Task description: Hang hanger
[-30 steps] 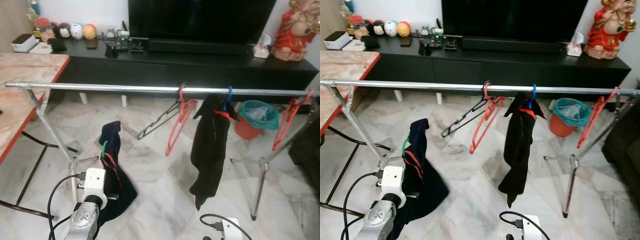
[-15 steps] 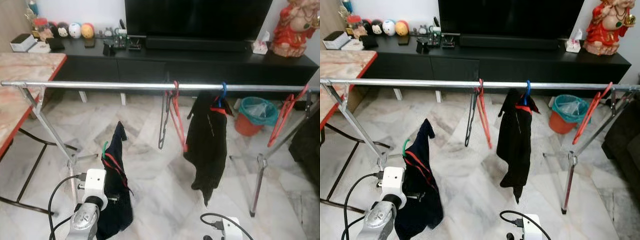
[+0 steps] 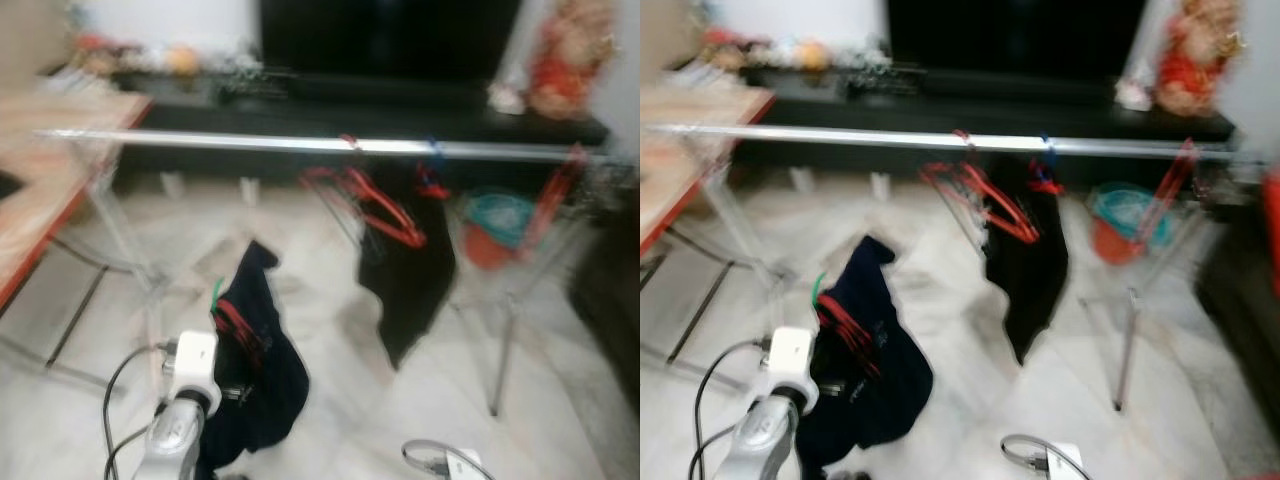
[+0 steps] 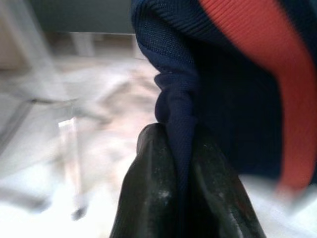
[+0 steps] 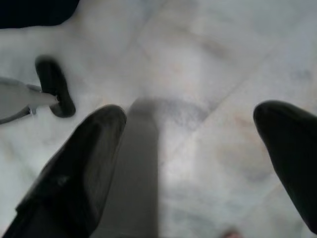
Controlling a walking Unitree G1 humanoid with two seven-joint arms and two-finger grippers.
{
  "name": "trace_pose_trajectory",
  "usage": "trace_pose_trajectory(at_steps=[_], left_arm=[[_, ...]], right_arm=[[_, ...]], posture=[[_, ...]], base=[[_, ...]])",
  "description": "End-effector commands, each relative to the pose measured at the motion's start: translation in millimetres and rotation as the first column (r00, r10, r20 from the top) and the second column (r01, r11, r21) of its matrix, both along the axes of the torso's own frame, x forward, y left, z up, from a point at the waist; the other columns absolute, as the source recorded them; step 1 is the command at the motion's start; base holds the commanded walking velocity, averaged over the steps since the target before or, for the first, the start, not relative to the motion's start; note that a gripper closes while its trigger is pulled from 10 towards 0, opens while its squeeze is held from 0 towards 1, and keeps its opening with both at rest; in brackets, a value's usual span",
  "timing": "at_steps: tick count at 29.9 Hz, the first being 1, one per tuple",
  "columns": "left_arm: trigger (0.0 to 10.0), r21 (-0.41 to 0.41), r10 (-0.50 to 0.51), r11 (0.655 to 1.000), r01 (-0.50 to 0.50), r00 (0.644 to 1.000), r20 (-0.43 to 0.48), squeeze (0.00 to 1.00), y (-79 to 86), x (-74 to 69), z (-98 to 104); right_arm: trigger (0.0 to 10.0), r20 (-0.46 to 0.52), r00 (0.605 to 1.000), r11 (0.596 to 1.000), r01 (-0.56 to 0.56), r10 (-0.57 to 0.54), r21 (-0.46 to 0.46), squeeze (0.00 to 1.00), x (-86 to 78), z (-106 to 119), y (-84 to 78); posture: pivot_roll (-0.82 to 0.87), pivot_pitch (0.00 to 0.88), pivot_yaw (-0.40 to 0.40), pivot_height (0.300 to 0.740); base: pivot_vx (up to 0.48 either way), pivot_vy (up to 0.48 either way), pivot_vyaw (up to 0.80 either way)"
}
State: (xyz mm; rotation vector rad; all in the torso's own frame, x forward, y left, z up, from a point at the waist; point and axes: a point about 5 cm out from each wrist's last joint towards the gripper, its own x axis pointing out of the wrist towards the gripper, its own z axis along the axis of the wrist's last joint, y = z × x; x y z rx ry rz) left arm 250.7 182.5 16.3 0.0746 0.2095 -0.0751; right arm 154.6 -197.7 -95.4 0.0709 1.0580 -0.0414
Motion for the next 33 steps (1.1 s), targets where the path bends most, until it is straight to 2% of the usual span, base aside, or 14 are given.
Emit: trace_pose_trajectory(at_steps=[1,13,23,29,33], left_arm=[[10.0,0.008,-0.007,1.0,0.006,1.0,0.012,0.0,0.3,3.1,3.0],[10.0,0.015,0.01,1.0,-0.01,1.0,0.001,0.0,6.1,-0.7,0.6],[10.0,0.023,0.015,1.0,-0.015,1.0,0.005,0.0,9.9,2.7,3.3],[10.0,0.034,0.02,0.999,-0.019,1.0,-0.018,0.0,10.8,0.1,-0.4],[10.0,0.028,0.024,0.999,-0.023,0.999,-0.027,0.0,10.8,0.5,-1.4]], right_arm=[[10.0,0.007,1.0,1.0,0.017,-0.017,0.011,0.0,-2.1,-1.0,2.4],[10.0,0.013,1.0,1.0,0.028,-0.028,0.015,0.0,-3.0,-1.0,1.3],[10.0,0.008,1.0,1.0,0.029,-0.029,0.009,0.0,-2.9,-1.1,1.3],[10.0,0.013,0.999,0.999,0.029,-0.029,0.014,0.0,-2.2,-0.9,2.0],[10.0,0.011,0.999,0.999,0.03,-0.03,0.014,0.0,-2.2,-1.0,2.5]], posture=[[0.04,0.0,-0.05,0.74],[0.05,0.0,-0.053,0.74],[0.04,0.0,-0.05,0.74],[0.04,0.0,-0.048,0.74],[0.04,0.0,-0.046,0.74]], base=[[-0.368,0.0,0.0],[-0.361,0.0,0.0],[-0.347,0.0,0.0],[0.0,0.0,0.0],[0.0,0.448,0.0]])
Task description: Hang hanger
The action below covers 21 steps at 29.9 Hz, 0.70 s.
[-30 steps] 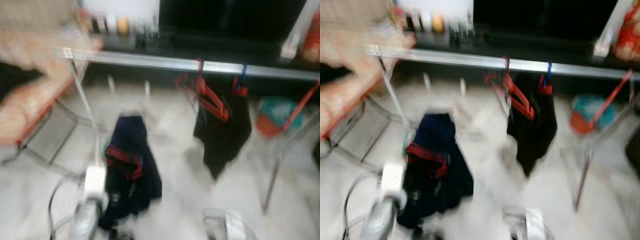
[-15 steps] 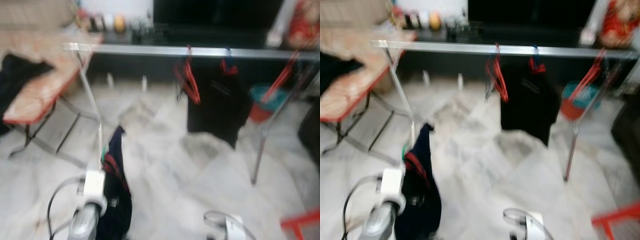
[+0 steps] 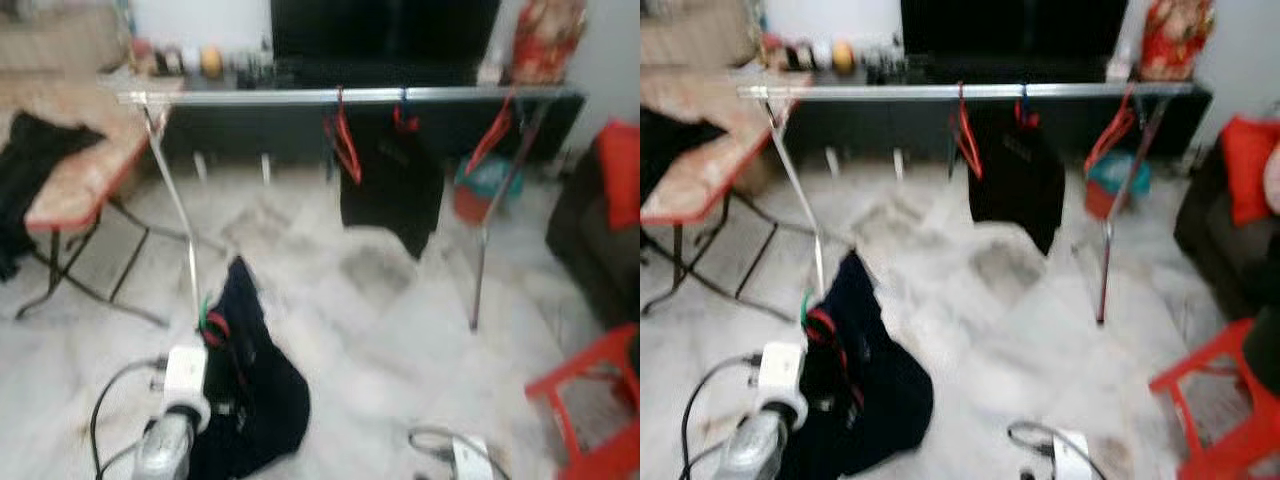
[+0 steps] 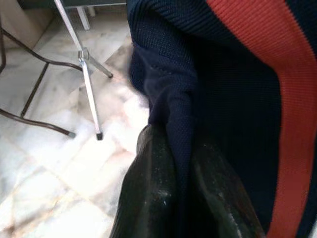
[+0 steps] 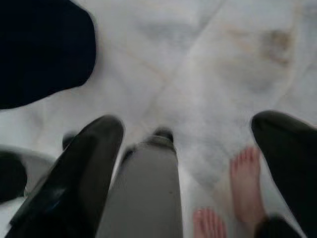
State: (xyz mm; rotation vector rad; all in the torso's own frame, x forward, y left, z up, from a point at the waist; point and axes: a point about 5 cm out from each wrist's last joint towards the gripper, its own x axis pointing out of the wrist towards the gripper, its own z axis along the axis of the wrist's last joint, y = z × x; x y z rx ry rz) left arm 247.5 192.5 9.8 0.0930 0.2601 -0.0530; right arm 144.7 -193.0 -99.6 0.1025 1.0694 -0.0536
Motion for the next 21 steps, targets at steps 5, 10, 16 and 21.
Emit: trace_pose_trajectory(at_steps=[5,10,16,21], left_arm=[[10.0,0.007,-0.002,1.0,0.002,1.0,0.02,0.0,0.6,2.7,4.7],[10.0,0.009,-0.003,1.0,0.003,1.0,0.023,0.0,0.8,1.9,5.7],[10.0,0.011,-0.005,1.0,0.005,1.0,0.022,0.0,1.3,2.6,5.9],[10.0,0.017,-0.014,1.0,0.014,0.999,0.033,0.0,-0.1,3.3,7.9]], right_arm=[[10.0,0.022,1.0,1.0,0.008,-0.008,-0.005,0.0,7.5,3.1,-1.6],[10.0,0.024,1.0,1.0,0.006,-0.006,-0.002,0.0,7.6,3.1,-1.1],[10.0,0.023,1.0,1.0,0.005,-0.005,-0.002,0.0,7.9,3.1,-0.8],[10.0,0.023,1.0,1.0,0.004,-0.004,-0.001,0.0,7.9,3.1,-0.5]], posture=[[0.04,0.0,-0.042,0.74],[0.05,0.0,-0.043,0.74],[0.05,0.0,-0.041,0.74],[0.05,0.0,-0.04,0.74]], base=[[0.0,0.48,0.0],[0.0,0.48,0.0],[0.0,0.48,0.0],[0.0,0.15,0.0]])
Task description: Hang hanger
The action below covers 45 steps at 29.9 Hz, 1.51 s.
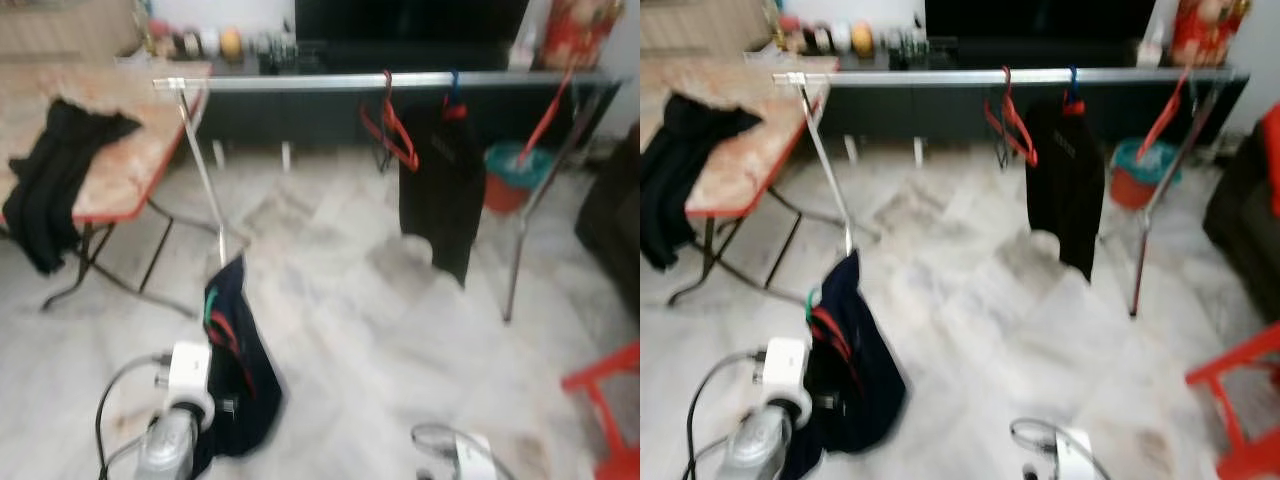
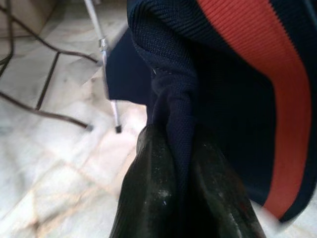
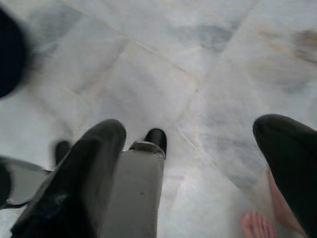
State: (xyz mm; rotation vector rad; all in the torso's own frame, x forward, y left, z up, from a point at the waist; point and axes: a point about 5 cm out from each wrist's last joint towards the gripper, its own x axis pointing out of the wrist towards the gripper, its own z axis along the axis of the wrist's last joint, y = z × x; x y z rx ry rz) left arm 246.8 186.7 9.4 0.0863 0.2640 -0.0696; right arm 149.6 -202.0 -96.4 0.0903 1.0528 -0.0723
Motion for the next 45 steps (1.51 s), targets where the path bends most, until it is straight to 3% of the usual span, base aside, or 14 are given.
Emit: trace_pose_trajectory(at_steps=[1,20,45], left_arm=[[10.0,0.02,0.002,1.0,-0.003,0.999,0.043,0.0,5.6,4.1,9.0],[10.0,0.025,-0.017,1.0,0.016,0.999,0.039,0.0,9.0,-0.8,10.2],[10.0,0.019,-0.021,1.0,0.02,0.999,0.043,0.0,5.9,1.0,11.9]], right_arm=[[10.0,0.007,1.0,1.0,-0.006,0.006,0.019,0.0,3.0,-0.1,8.7],[10.0,0.01,1.0,1.0,-0.002,0.002,0.023,0.0,2.7,-0.3,9.2],[10.0,0.015,1.0,1.0,0.011,-0.011,0.027,0.0,2.4,-0.4,9.5]], posture=[[0.05,0.0,-0.04,0.74],[0.06,0.0,-0.034,0.74],[0.05,0.0,-0.032,0.74]], base=[[0.0,0.0,0.0],[0.0,0.0,0.0],[-0.257,0.0,0.0]])
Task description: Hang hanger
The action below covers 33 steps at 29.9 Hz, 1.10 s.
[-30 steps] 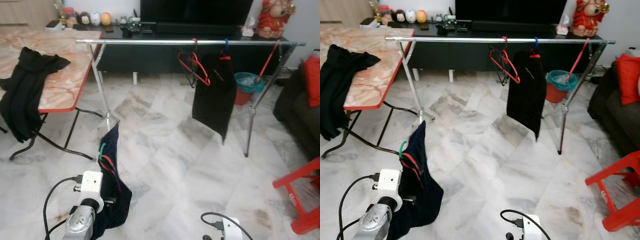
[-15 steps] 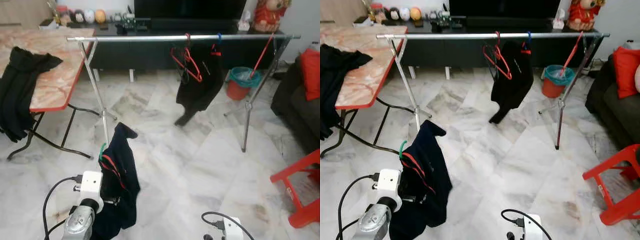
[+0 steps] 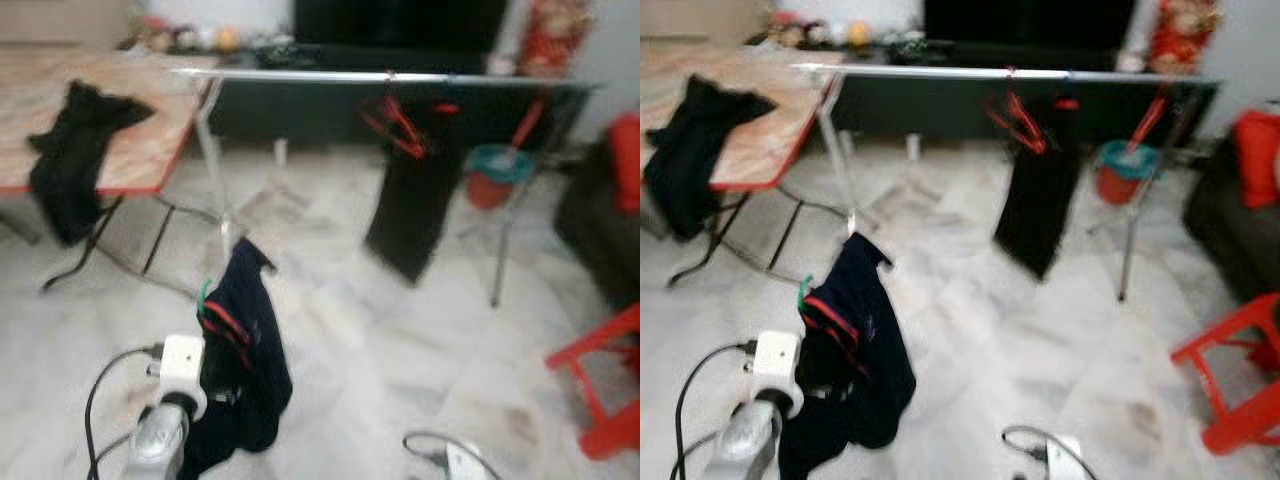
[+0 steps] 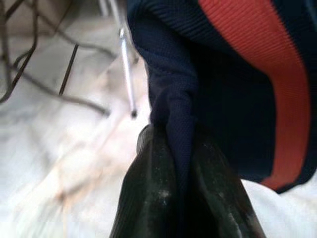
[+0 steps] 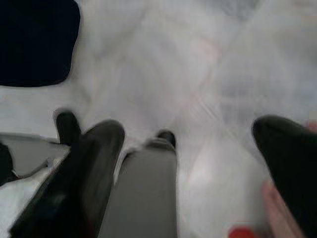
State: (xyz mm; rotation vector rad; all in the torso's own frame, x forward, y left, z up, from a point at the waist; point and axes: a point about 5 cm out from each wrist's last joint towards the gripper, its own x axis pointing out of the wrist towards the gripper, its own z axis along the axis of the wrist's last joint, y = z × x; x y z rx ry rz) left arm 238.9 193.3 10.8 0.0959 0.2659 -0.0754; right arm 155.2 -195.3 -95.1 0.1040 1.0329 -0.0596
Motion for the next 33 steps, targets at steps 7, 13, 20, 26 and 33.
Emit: trace_pose_trajectory(at_steps=[7,13,20,26,33], left_arm=[[10.0,0.019,-0.02,1.0,0.019,0.999,0.036,0.0,-1.3,9.9,9.7],[10.0,0.022,-0.046,0.999,0.046,0.998,0.038,0.0,-2.9,10.6,11.9],[10.0,0.083,-0.199,0.978,0.194,0.978,0.067,0.0,-3.7,16.6,32.2],[10.0,0.147,-0.358,0.926,0.346,0.932,0.057,0.0,-6.4,20.3,49.0],[10.0,0.253,-0.611,0.76,0.599,0.791,-0.038,0.0,-12.7,21.5,72.5]], right_arm=[[10.0,-0.003,1.0,1.0,0.016,-0.016,0.011,0.0,-3.5,-1.7,3.2],[10.0,0.05,0.999,1.0,0.019,-0.018,-0.006,0.0,-0.4,0.6,2.5],[10.0,0.289,0.947,0.986,-0.111,0.143,-0.124,0.0,49.4,29.6,-1.1],[10.0,0.537,0.721,0.896,-0.299,0.438,-0.329,0.0,125.9,96.2,0.1],[10.0,0.538,0.296,0.602,-0.547,0.789,-0.582,0.0,165.0,168.0,11.9]], posture=[[0.05,0.0,-0.028,0.74],[0.05,0.0,-0.024,0.74],[0.04,0.0,-0.016,0.74],[0.04,0.0,-0.016,0.74],[0.04,0.0,-0.015,0.74]], base=[[-0.069,0.0,0.0],[0.0,0.0,0.0],[0.0,0.0,0.0],[0.0,0.0,0.0],[0.0,0.0,0.0]])
